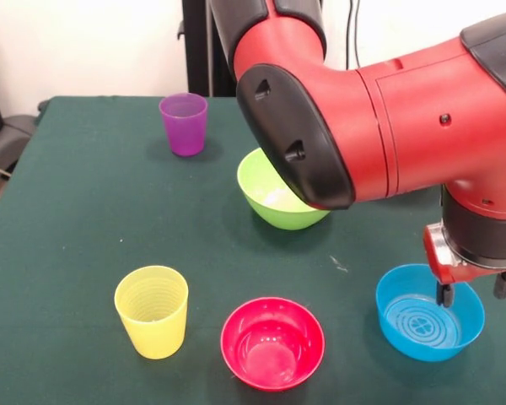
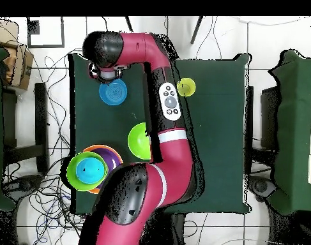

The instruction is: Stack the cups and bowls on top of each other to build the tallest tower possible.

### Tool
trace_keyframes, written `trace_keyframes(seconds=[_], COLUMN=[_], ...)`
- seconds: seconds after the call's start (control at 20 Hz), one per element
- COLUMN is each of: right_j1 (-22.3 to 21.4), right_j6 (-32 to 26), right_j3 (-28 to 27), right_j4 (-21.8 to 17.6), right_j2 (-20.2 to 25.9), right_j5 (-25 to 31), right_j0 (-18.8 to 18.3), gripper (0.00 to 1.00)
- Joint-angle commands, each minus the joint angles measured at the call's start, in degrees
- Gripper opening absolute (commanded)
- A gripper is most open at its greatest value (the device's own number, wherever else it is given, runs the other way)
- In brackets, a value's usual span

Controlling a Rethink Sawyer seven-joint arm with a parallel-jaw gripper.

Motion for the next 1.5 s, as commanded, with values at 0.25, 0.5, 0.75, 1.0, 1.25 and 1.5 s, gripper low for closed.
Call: trace_keyframes(seconds=[0.25, 0.5, 0.75, 1.0, 1.25, 1.5], right_j1=[1.5, 2.1, 0.6, -2.1, -3.1, -2.5], right_j6=[-19.5, -19.9, -17.5, -13.7, -11.2, -10.5], right_j3=[1.6, 3.6, 6.0, 10.3, 14.4, 15.3], right_j4=[-5.1, -5.4, -4.6, -3.4, -3.4, -3.9], right_j2=[-2.7, -3.4, -4.3, -5.4, -6.3, -6.8], right_j5=[-4.7, -7.4, -7.5, -8.3, -11.9, -14.5], right_j0=[0.1, -0.3, 0.2, 0.5, 0.3, 0.5], gripper=[1.00, 1.00, 1.00, 1.00, 1.00, 1.00])
